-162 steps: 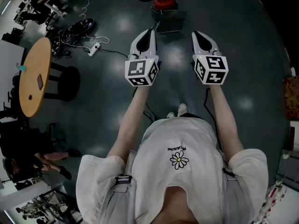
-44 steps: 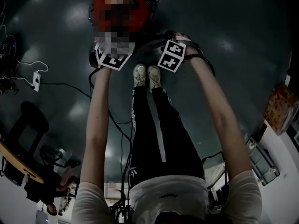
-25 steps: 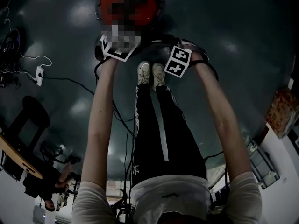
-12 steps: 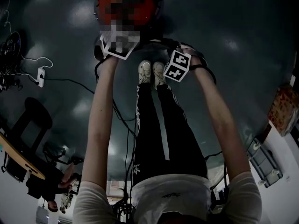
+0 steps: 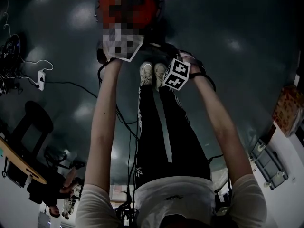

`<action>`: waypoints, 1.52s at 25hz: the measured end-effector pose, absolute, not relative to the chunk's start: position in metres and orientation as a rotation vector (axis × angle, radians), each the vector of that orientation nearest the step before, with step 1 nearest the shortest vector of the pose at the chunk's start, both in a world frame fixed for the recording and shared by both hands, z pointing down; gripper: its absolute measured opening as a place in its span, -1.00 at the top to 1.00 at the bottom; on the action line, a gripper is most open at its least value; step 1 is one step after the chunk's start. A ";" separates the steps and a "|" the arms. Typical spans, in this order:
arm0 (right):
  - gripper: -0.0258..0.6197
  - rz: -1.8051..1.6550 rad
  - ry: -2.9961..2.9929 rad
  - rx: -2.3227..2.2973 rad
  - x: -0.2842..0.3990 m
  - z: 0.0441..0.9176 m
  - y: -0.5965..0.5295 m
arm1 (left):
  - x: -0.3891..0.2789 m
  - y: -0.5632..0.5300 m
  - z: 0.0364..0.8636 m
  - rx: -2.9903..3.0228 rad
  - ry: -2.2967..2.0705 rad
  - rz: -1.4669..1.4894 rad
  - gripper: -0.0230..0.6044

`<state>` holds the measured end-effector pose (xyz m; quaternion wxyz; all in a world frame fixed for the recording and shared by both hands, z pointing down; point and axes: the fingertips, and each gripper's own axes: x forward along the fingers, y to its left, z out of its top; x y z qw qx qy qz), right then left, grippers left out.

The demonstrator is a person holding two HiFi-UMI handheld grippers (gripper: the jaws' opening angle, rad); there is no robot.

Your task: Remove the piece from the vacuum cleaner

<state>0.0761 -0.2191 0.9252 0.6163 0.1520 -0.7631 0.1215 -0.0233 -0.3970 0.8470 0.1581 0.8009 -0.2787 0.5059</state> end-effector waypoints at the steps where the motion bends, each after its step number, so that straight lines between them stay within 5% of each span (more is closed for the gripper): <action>1: 0.81 0.280 -1.759 0.323 0.074 0.925 -0.213 | -0.023 -0.397 0.847 2.285 -0.792 1.446 0.92; 10: 0.81 0.338 -1.786 0.298 0.056 0.923 -0.149 | -0.025 -0.401 0.848 2.289 -0.856 1.370 0.92; 17: 0.81 0.375 -1.820 0.383 0.050 0.870 -0.158 | -0.064 -0.357 0.803 2.059 -1.109 0.790 0.92; 31: 0.80 0.408 -2.053 0.918 0.024 0.548 -0.290 | -0.091 -0.321 0.466 2.222 -1.434 0.386 0.92; 38: 0.80 0.115 -2.232 1.147 0.000 0.395 -0.349 | -0.111 -0.351 0.340 2.481 -1.568 0.217 0.92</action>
